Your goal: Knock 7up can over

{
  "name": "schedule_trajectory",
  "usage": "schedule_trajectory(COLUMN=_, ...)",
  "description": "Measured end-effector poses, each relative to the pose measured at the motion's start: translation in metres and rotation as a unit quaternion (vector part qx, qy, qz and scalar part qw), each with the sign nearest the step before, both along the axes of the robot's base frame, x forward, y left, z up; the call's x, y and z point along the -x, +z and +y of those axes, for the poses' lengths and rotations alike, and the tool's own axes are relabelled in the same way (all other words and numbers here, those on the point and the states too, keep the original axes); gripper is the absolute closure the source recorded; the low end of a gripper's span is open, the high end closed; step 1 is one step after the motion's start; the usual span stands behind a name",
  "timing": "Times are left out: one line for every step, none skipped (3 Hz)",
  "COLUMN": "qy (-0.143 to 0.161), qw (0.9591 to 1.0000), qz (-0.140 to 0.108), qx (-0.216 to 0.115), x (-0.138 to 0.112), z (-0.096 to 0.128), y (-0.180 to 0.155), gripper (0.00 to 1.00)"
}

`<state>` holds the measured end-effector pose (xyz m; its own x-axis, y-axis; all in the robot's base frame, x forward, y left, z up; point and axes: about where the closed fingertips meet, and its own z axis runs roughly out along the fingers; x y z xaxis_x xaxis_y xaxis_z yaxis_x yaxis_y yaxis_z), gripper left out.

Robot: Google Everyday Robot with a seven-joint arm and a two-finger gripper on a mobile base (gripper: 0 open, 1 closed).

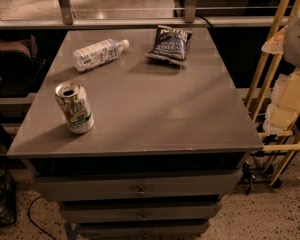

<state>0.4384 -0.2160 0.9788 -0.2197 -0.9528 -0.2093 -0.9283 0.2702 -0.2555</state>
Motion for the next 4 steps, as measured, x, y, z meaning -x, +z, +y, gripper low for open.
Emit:
schedule_trajectory(qy=0.000, qw=1.0000, qz=0.000, qx=0.000, x=0.000, z=0.000, y=0.000, gripper=0.00)
schedule_trajectory(qy=0.021, qw=0.9989, qz=-0.008, qx=-0.040, x=-0.005, z=0.018, y=-0.006, gripper=0.00)
schedule_trajectory(qy=0.064, qw=0.9909, qz=-0.023, qx=-0.117, x=-0.011, z=0.057, y=-0.020, gripper=0.00)
schedule_trajectory(qy=0.126, qw=0.9749, qz=-0.020, qx=-0.182, x=-0.008, z=0.110, y=-0.030, gripper=0.00)
